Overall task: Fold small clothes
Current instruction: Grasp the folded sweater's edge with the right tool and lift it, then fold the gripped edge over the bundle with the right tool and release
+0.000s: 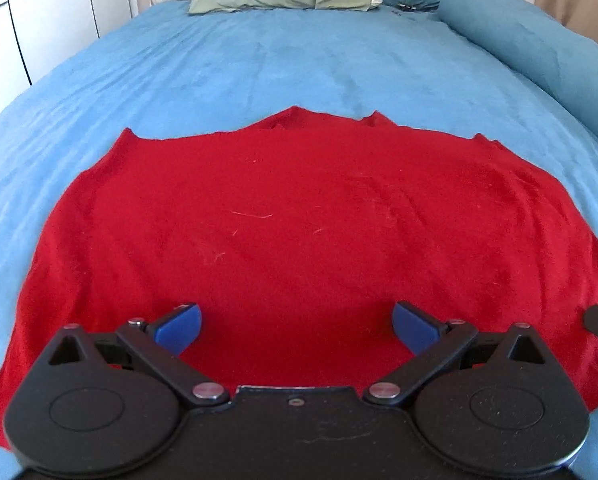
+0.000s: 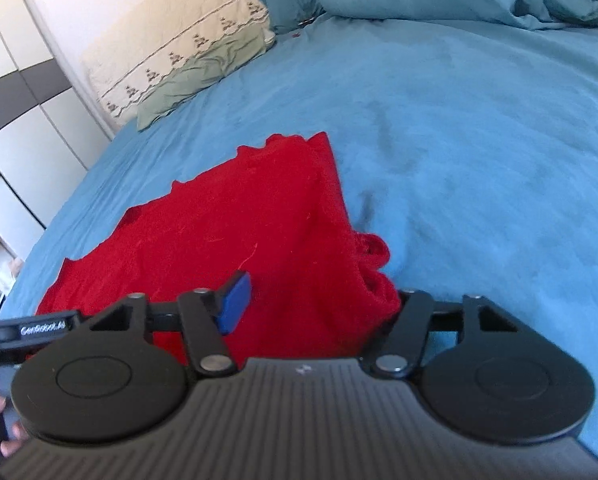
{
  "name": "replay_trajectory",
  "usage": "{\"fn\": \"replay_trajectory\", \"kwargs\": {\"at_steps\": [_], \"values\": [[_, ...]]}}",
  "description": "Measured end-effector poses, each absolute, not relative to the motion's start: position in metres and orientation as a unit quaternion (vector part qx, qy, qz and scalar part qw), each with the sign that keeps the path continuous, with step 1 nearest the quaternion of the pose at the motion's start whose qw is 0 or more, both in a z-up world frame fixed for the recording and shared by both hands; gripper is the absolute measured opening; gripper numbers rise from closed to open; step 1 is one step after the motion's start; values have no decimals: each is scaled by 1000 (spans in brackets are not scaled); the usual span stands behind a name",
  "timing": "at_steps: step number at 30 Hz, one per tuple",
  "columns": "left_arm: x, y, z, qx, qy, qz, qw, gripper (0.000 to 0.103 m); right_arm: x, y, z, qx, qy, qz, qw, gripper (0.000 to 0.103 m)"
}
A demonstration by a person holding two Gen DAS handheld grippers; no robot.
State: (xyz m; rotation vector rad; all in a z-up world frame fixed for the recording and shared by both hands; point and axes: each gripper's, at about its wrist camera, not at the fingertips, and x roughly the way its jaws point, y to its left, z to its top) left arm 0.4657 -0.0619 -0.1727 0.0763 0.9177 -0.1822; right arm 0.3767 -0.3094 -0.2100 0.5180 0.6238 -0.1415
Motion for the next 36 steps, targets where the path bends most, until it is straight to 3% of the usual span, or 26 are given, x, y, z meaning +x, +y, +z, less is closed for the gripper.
{"fn": "replay_trajectory", "kwargs": {"at_steps": [3,4,7,11,17,21,28,31,36], "values": [[471,-59,-178,32,442,-90,892,103,379,-307,-209,240,309,-67,918,64],[472,-57,-179,30,441,-91,892,103,380,-307,-208,236,312,-67,918,54],[470,-55,-174,26,439,-89,894,103,384,-307,-204,229,321,-70,916,41],[464,-41,-167,33,421,-64,904,103,388,-306,-199,221,325,-70,917,34],[472,-30,-180,36,438,-65,896,103,392,-302,-187,224,327,-71,915,28],[481,-30,-175,33,455,-68,887,103,412,-283,-145,225,324,-51,918,27],[460,43,-151,38,441,-50,895,103,484,-151,-65,157,346,155,912,26],[444,81,-157,35,442,-36,896,103,504,-71,-77,102,385,266,878,25],[423,117,-183,4,451,-49,891,103,525,5,-146,43,467,262,844,28]]}}
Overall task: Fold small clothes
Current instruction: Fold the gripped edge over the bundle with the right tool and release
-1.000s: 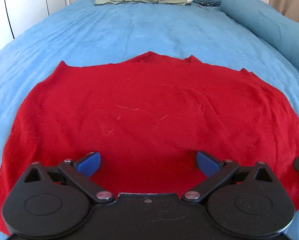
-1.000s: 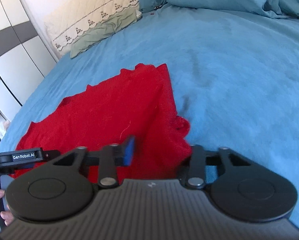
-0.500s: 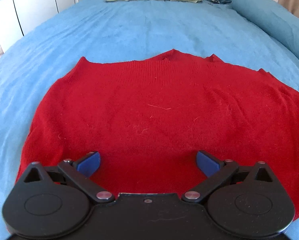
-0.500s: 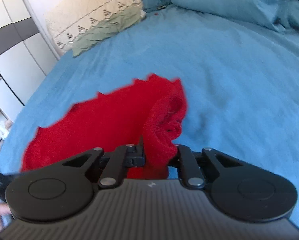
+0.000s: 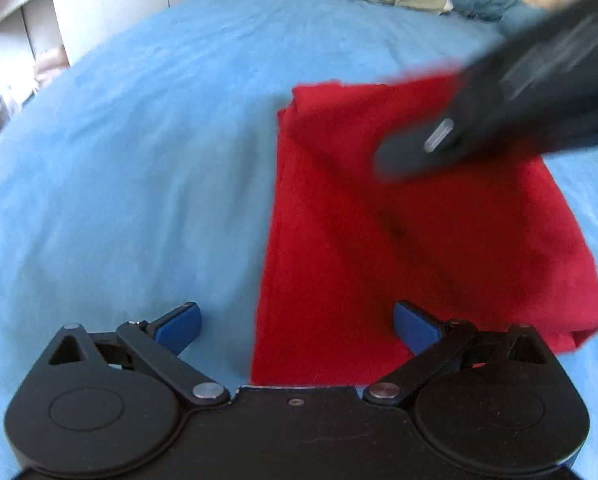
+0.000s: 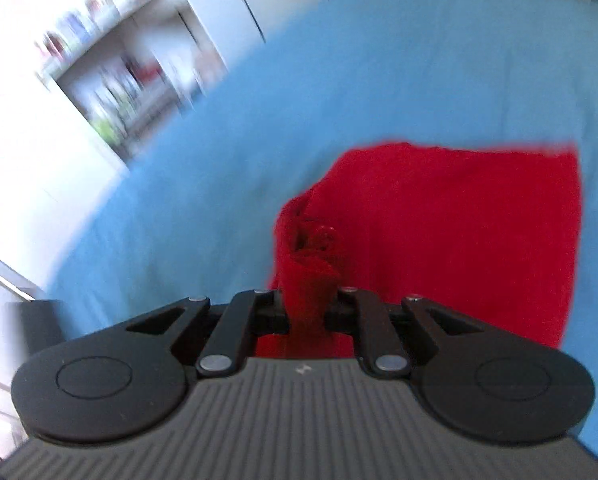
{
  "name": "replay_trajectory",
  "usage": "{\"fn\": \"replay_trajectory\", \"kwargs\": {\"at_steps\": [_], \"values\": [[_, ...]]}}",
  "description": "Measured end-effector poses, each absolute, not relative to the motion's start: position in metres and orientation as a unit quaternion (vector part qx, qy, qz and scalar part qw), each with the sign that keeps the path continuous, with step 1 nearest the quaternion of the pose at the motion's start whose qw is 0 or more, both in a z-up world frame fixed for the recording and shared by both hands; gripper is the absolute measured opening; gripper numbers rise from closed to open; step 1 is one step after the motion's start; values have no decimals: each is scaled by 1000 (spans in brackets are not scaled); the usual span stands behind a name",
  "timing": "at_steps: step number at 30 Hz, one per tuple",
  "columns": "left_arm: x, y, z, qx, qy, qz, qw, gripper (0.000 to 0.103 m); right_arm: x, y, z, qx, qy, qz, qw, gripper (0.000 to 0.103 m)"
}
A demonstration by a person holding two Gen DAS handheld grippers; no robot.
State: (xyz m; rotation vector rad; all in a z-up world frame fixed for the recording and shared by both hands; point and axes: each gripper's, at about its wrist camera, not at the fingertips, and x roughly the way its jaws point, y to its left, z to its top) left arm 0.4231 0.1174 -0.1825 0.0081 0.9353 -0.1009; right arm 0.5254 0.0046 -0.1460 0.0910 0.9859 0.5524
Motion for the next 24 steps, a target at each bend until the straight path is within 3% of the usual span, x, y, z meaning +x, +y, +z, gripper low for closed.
{"fn": "replay_trajectory", "kwargs": {"at_steps": [1,3,4,5,9,11,13,18,24], "values": [[419,122,-182,-2,445,-53,894,103,524,9,-151,38,467,264,843,31],[417,126,-179,-5,444,-57,894,103,521,10,-149,33,461,263,847,54],[417,127,-178,-5,444,-60,894,103,520,8,-144,32,454,263,851,76],[416,128,-175,-4,443,-63,894,103,516,2,-137,32,440,261,859,85],[412,130,-163,-1,423,-86,902,103,502,-43,-97,51,386,263,883,90],[408,130,-155,-4,411,-104,905,103,482,-73,-80,53,354,250,899,100],[407,130,-149,-6,407,-111,907,103,460,-99,-76,27,337,222,914,103],[410,127,-147,-27,401,-136,906,102,412,-137,-120,-14,355,188,916,103],[413,125,-150,-30,411,-106,905,99,387,-110,-187,-44,376,156,912,101]]}}
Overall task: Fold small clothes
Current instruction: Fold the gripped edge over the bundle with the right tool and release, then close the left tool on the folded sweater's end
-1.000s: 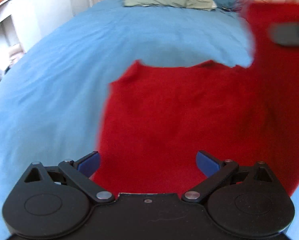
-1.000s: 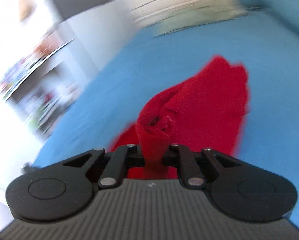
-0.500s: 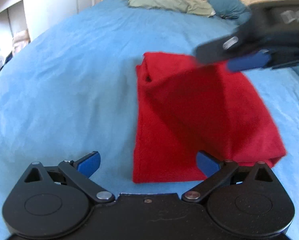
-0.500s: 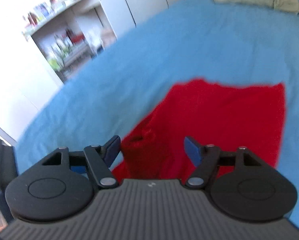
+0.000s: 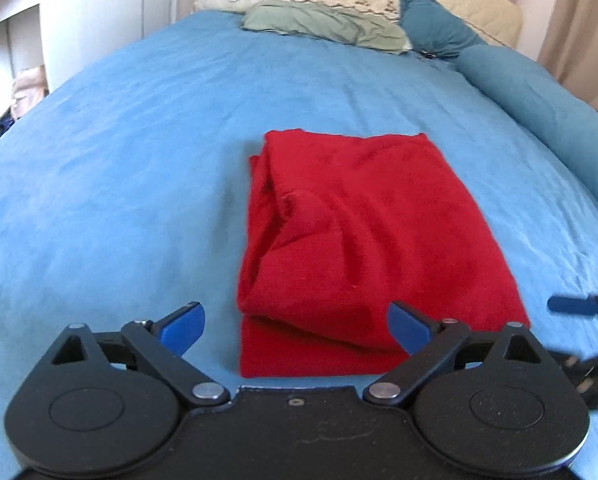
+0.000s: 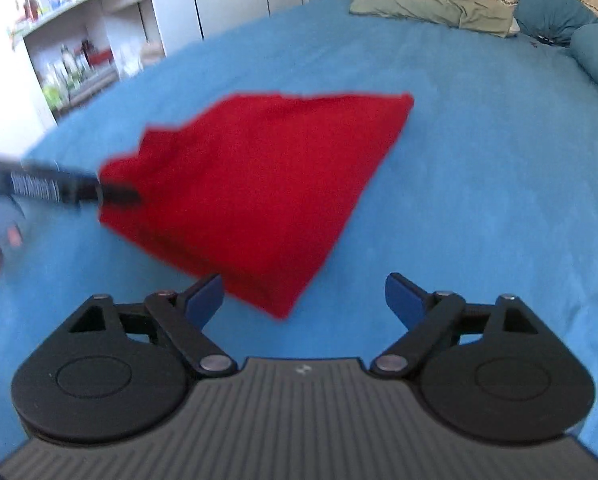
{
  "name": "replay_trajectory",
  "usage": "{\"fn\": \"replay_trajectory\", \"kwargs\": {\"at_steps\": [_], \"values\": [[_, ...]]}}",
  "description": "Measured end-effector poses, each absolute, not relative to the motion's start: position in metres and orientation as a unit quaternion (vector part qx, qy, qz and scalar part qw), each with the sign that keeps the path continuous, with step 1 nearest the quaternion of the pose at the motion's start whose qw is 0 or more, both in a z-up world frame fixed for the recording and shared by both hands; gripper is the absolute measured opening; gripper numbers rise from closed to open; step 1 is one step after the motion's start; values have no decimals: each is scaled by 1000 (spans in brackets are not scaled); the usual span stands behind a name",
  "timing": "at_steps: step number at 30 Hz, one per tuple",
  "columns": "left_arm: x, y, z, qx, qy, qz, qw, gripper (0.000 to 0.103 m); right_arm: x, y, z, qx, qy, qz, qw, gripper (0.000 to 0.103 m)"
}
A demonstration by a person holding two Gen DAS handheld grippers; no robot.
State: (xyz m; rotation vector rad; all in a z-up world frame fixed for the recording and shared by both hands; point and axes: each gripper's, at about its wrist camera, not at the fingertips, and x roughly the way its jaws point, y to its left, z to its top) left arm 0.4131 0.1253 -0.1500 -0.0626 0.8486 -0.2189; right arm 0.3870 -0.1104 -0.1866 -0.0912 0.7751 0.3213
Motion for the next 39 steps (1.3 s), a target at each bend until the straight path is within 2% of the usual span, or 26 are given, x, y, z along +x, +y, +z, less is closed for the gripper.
{"fn": "replay_trajectory", "kwargs": {"at_steps": [3,6,7,8,11,16,21,25,27,28,30,32,34,39], "values": [[412,131,-149,-34,408,-95,907,99,388,-102,-201,-48,366,140,919,88],[411,136,-145,-42,402,-88,910,99,392,-101,-201,-43,341,101,934,70],[410,138,-143,-46,399,-86,912,99,392,-103,-199,-38,332,86,938,57],[411,139,-142,-49,397,-83,913,100,393,-110,-195,-30,327,76,941,36],[415,142,-145,-43,403,-68,912,100,389,-116,-195,-42,335,55,940,27],[411,149,-174,-28,443,-45,895,99,387,-111,-206,-76,346,72,932,26],[396,144,-185,2,443,-49,895,100,392,-110,-215,-83,357,84,927,27],[400,143,-176,-3,453,-46,890,100,394,-118,-204,-74,364,107,922,39],[397,142,-164,-4,450,-51,892,100,389,-126,-196,-67,366,119,921,50],[396,142,-156,-2,444,-54,894,100,385,-131,-191,-66,362,121,922,60],[394,139,-136,6,434,-62,899,100,378,-140,-177,-64,353,129,925,68],[398,138,-112,16,423,-72,903,103,376,-148,-159,-60,346,133,927,91],[404,136,-93,28,415,-76,906,103,379,-156,-139,-50,337,139,930,103],[441,132,-76,38,448,-106,887,103,418,-174,-101,11,373,149,916,103]]}}
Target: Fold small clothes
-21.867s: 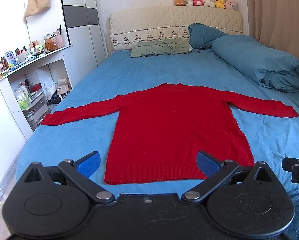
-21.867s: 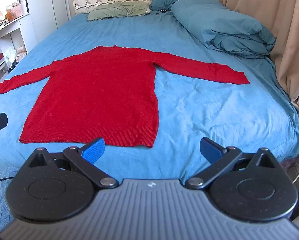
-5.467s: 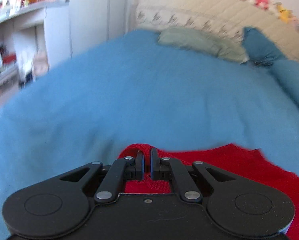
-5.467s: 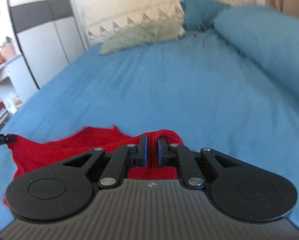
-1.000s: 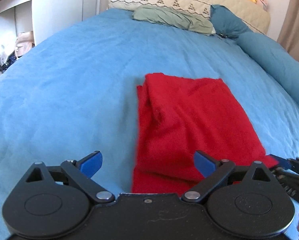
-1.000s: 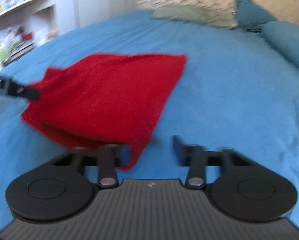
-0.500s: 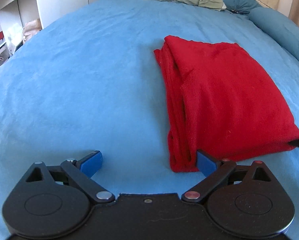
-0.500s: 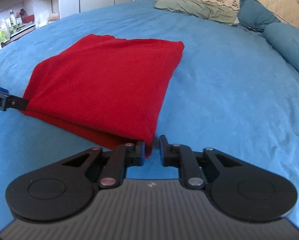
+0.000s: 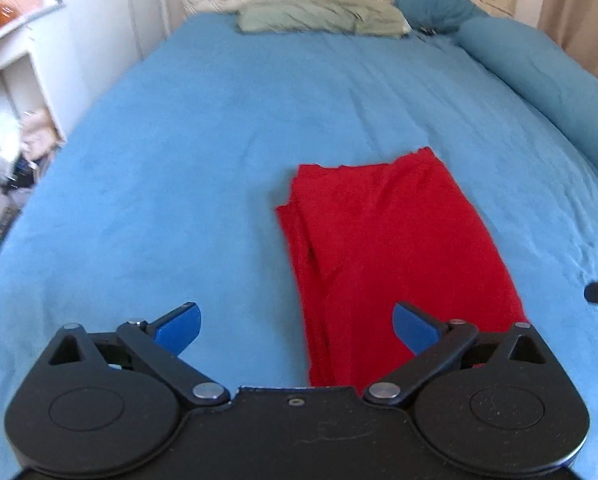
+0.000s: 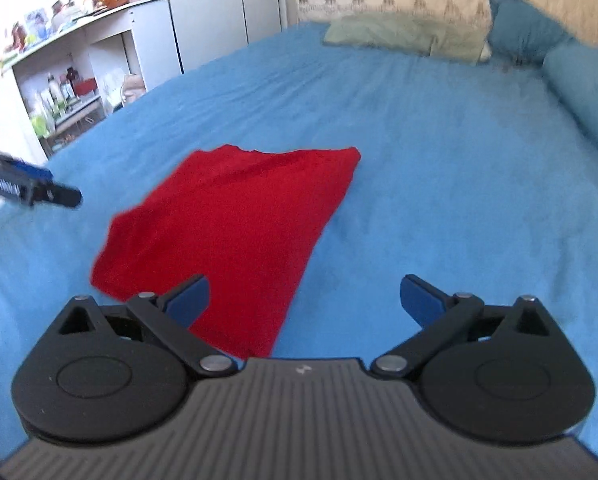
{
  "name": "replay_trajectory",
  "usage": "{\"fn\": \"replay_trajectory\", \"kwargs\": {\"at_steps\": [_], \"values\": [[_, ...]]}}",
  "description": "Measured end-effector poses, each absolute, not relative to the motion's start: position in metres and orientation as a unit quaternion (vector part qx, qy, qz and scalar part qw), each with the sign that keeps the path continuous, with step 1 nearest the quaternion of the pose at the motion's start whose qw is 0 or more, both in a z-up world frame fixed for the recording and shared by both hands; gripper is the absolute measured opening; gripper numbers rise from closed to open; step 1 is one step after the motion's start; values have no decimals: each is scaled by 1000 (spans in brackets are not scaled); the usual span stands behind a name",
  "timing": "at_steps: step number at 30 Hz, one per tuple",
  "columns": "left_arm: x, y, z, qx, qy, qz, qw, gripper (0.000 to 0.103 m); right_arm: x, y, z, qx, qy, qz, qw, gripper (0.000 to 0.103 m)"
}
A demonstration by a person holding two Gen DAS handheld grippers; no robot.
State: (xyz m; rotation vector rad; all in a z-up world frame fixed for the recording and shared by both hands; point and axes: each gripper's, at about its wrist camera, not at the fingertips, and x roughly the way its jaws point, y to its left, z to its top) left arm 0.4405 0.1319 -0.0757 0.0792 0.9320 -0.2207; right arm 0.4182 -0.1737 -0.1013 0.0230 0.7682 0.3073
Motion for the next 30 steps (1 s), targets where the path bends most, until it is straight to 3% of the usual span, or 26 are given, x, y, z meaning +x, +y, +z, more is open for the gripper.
{"fn": "replay_trajectory", "kwargs": {"at_steps": [7,12,17,19,20,22,23,25,30], "values": [[516,159,-122,-171,505,-159,831,103,495,-189,-118,153,430,148,877,103],[539,148,-148,-160,517,-156,826,100,527,-174,-153,163,464,154,857,103],[542,147,-168,-167,523,-168,818,78,544,-164,-184,194,482,161,839,101],[542,144,-171,-159,517,-175,823,69,549,-164,-194,211,488,161,832,91],[544,143,-173,-163,515,-180,822,59,550,-163,-199,221,489,166,827,82],[545,144,-178,-186,515,-184,816,46,551,-162,-205,234,484,170,826,73],[544,145,-179,-192,513,-178,817,40,551,-161,-205,232,480,174,828,60],[542,145,-176,-196,506,-178,821,31,548,-159,-198,215,471,181,836,46],[527,131,-150,-176,490,-173,836,26,530,-155,-161,174,445,190,858,39]]}}
